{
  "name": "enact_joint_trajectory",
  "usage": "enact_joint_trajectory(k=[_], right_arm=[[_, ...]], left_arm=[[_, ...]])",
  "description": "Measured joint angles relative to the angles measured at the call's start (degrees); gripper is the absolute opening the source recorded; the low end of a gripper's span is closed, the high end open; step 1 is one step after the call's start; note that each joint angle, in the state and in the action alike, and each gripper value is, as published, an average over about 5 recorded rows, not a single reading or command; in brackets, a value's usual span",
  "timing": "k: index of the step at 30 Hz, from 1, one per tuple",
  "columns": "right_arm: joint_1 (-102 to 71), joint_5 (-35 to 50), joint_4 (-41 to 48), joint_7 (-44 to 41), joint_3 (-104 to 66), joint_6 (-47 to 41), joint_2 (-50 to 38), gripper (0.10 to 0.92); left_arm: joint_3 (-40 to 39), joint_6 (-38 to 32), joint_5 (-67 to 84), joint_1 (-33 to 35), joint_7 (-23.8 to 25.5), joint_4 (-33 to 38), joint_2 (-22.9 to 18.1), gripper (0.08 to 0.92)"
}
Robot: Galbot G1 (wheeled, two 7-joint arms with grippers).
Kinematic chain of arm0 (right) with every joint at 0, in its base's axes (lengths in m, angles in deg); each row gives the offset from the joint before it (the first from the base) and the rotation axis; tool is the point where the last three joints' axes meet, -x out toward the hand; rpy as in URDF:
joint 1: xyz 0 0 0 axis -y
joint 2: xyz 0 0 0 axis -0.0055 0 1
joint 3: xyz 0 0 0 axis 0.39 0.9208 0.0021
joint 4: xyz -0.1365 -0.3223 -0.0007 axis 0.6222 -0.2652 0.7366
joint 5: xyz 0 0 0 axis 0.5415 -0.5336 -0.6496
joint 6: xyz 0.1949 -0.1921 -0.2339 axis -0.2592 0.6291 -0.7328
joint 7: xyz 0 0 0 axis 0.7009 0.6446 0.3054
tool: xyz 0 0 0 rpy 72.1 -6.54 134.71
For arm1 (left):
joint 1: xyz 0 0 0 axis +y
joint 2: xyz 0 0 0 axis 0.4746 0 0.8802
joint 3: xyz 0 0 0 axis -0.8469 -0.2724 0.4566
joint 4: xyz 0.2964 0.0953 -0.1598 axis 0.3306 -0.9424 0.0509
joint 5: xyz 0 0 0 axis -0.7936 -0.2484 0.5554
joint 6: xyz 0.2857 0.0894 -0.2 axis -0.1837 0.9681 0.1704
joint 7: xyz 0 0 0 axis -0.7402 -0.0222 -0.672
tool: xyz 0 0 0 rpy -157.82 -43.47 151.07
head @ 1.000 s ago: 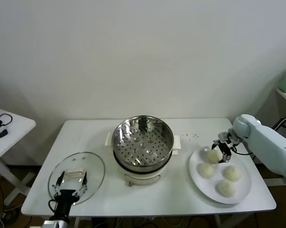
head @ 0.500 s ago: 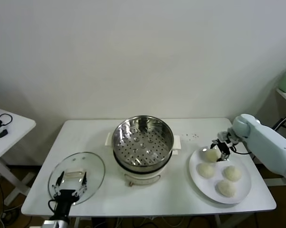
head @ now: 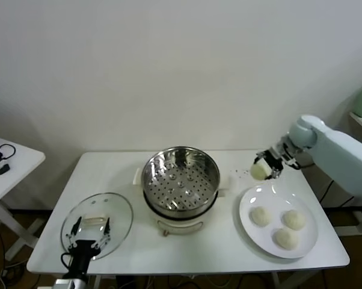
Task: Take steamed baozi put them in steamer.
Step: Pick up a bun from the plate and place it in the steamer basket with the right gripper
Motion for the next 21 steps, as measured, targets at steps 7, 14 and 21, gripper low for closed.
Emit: enact_joint_trajectory(k=[7,14,21], right_arm=[[5.95,-5.3,-7.5,0.67,2.35,6.24,2.93,0.713],[7.53,-12.06,-11.06,1.51,3.14,10.92,8.45,0.717],[5.88,-18.71,-10.17,2.21,3.62,14.13,15.95,0.72]], left_arm=[[-0.5,0.88,-0.12,-0.45,-0.35,0.79,-0.62,0.823],[-0.28,1.45,-0.13,-0.05,-0.54,1.61,-0.95,0.823],[0.47,1.57,0.54,0.92,-0.63,2.52,-1.13,0.823]])
